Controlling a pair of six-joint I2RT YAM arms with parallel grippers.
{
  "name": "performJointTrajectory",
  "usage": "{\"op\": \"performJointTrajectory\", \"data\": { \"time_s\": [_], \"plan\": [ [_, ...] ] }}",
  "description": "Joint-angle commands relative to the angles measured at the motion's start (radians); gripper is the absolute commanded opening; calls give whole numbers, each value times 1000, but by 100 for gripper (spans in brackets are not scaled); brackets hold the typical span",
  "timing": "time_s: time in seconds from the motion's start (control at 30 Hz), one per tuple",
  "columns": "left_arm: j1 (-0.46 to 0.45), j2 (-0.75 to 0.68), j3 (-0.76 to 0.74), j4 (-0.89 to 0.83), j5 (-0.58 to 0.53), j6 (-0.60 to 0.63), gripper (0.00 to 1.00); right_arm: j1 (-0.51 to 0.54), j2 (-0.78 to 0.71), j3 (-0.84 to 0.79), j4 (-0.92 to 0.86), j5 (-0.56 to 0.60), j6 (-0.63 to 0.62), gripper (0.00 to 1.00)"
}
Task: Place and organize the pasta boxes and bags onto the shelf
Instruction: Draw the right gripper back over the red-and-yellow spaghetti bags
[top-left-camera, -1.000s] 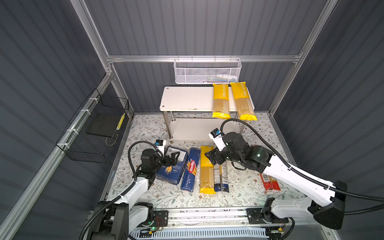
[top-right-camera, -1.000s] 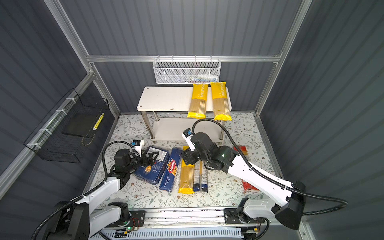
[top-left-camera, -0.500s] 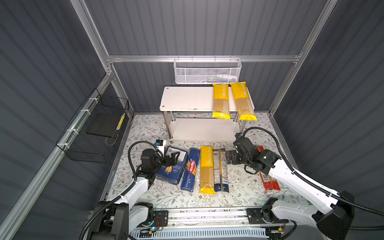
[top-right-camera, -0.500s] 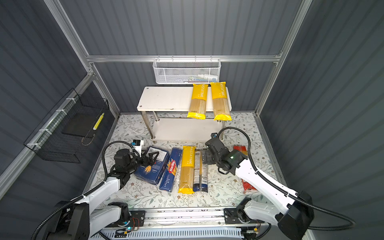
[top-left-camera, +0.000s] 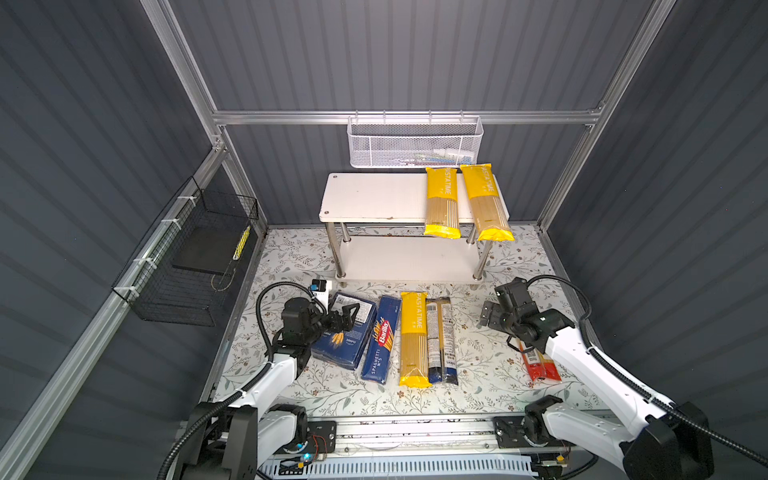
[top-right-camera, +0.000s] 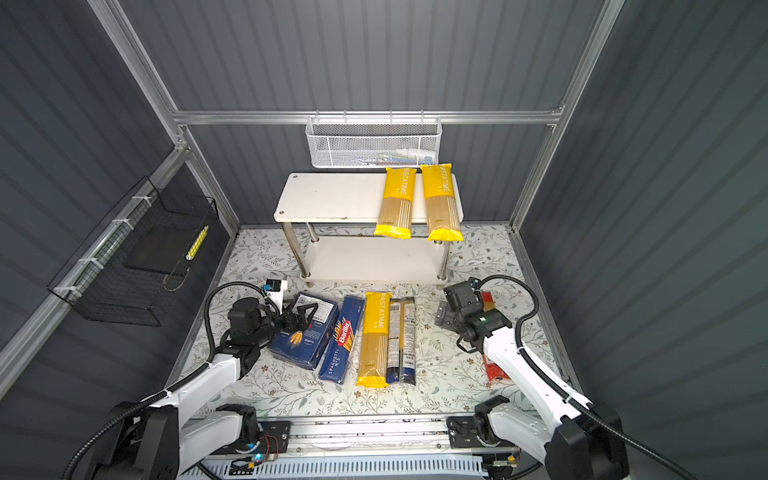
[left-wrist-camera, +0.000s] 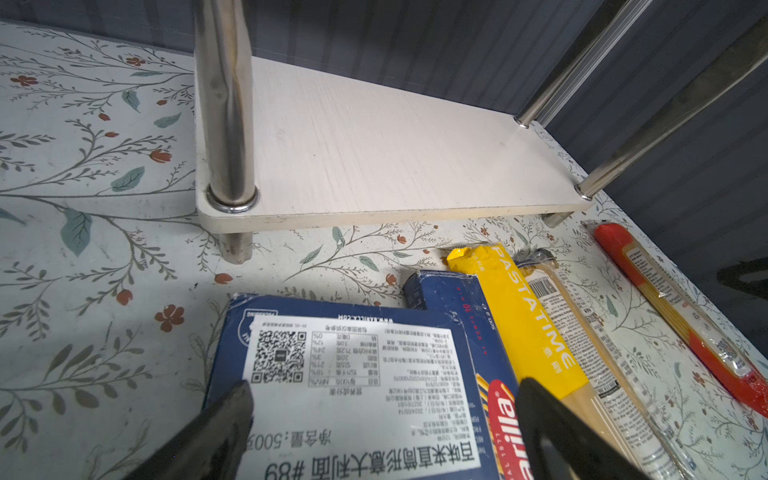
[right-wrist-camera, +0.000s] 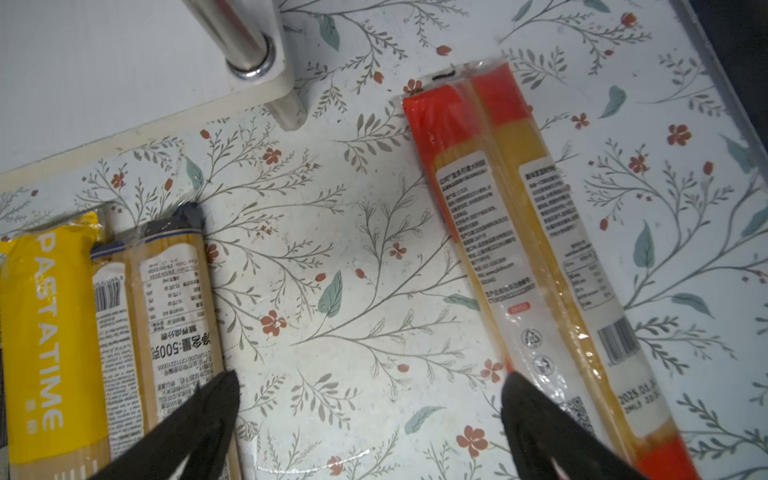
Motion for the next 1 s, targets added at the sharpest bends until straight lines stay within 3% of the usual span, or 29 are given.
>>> {"op": "performJointTrajectory", "data": {
  "time_s": [0.0, 0.23, 0.63, 0.97],
  "plan": [
    [-7, -1, 20, -12, 0, 13, 99, -41, 30, -9, 23, 48, 41, 99],
    [-7, -1, 21, -12, 0, 13, 99, -119, 129, 28, 37, 3, 16, 99],
    [-7, 2, 22, -14, 1, 13, 99, -248, 154, 17, 91, -82, -10, 99],
    [-7, 0, 21, -14, 1, 13, 99, -415, 198, -6, 170, -159, -37, 99]
  ]
}}
